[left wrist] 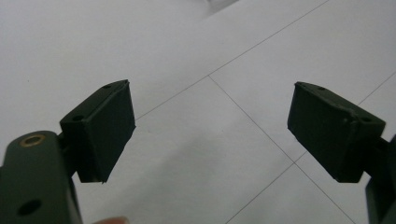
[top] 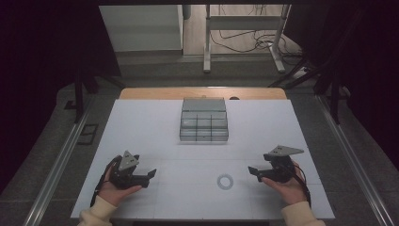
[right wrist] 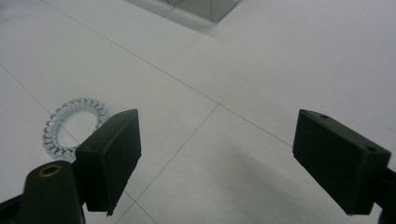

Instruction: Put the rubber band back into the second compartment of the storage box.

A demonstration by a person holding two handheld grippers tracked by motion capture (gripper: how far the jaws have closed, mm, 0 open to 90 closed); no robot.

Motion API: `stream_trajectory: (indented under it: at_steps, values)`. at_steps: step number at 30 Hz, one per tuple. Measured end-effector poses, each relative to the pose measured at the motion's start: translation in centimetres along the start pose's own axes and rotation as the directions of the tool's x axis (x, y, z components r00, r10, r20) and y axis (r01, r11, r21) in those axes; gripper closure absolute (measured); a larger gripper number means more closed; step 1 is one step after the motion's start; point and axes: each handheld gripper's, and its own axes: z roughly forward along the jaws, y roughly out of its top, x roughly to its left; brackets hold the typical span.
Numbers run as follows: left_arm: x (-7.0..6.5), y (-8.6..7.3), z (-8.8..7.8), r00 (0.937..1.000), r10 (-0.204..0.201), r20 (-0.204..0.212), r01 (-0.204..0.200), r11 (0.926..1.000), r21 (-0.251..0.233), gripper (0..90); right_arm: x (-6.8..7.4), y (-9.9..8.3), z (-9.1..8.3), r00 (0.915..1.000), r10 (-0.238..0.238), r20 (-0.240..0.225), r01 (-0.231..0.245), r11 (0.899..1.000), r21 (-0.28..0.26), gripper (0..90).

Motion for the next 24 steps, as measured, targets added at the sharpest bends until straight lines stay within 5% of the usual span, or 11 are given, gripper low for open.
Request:
stream_trajectory:
  at_steps: [24]
  values:
    - [0.0, 0.0, 0.0, 1.0000, 0.000, 0.001, 0.000, 1.0000, 0.001, 15.4, 1.5, 2.4, -1.2, 0.9991, -0.035, -0.023, 0.036, 0.999, 0.035, 16.1]
